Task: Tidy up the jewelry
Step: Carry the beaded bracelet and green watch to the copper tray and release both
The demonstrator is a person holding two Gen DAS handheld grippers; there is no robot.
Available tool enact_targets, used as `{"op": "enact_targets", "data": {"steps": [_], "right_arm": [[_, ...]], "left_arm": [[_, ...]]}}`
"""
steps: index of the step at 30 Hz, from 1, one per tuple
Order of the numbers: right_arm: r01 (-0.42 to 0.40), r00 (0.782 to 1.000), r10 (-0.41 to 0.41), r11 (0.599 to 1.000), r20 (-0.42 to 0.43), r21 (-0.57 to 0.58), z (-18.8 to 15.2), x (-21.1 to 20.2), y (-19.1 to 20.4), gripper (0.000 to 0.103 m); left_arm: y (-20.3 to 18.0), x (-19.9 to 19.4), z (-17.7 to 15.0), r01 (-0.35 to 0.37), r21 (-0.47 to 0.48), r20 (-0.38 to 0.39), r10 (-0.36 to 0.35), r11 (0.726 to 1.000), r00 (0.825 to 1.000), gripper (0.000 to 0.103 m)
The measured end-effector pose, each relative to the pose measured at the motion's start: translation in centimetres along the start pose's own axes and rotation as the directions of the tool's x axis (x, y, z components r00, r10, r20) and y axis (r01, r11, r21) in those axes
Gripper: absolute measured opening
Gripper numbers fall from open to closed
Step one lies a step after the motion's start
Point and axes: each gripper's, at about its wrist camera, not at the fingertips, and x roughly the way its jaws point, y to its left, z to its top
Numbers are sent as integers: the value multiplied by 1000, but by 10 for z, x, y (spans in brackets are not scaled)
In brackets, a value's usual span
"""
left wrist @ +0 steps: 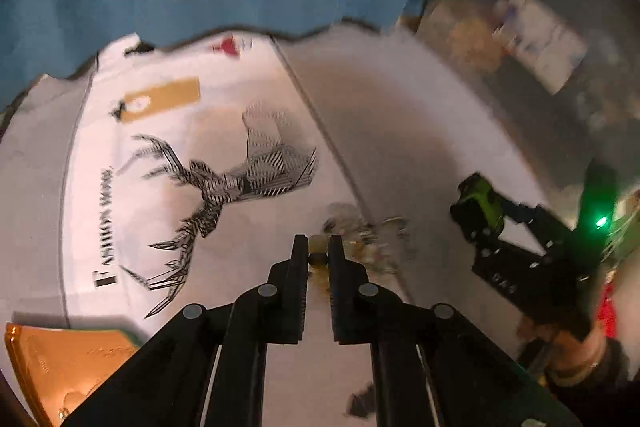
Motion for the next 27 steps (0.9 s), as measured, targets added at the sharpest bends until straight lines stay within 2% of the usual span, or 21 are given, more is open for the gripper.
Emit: {"op": "enact_targets", "data": {"steps": [5,9,16,27], "right_arm": [[-18,998,17,1000,67,8,-5,-58,-5,58],[-39,996,38,999,75,4,-20,-98,2,58],[-62,996,63,998,63,-26,-71,-162,36,58],[-132,990,136,985,35,-107,-149,-247,97,58]], "left_arm": [[-14,-58,-7,23,19,74,-24,1000,997,8],[-22,-90,-27,10,29,87,-13,1000,996,8],[-30,-134,-97,-8,23,86,6,1000,996,8],[2,-198,-211,-61,-75,90,68,995,994,8]]}}
